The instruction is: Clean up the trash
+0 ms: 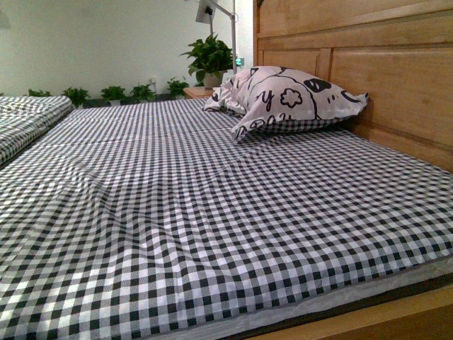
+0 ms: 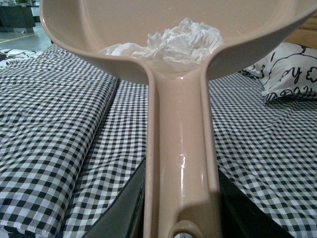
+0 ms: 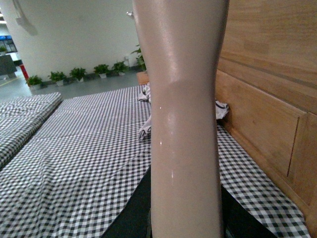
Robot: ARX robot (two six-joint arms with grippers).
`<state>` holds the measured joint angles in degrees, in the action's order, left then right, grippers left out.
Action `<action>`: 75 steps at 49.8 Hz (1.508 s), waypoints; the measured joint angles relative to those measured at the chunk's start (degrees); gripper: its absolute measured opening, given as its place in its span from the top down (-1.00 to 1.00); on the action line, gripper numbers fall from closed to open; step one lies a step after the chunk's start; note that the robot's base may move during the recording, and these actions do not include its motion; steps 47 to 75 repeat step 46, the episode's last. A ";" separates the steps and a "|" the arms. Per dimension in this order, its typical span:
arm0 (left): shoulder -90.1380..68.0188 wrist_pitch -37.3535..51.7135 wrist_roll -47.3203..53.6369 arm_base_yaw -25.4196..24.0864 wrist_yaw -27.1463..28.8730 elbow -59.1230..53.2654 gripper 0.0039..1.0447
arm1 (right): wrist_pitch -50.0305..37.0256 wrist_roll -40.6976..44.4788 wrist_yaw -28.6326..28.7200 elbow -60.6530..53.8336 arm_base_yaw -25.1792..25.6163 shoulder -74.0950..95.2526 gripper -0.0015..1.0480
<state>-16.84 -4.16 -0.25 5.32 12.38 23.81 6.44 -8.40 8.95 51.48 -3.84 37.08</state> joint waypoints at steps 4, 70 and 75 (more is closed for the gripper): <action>0.00 0.00 -0.04 0.00 0.02 0.00 0.48 | 0.00 0.00 0.02 0.00 0.00 0.00 0.66; 0.00 0.00 -0.09 0.00 0.02 0.00 0.48 | 0.00 0.00 0.02 0.00 0.00 -0.02 0.66; 0.00 0.00 -0.09 0.00 0.02 0.00 0.48 | 0.00 0.00 0.02 0.00 0.00 -0.02 0.66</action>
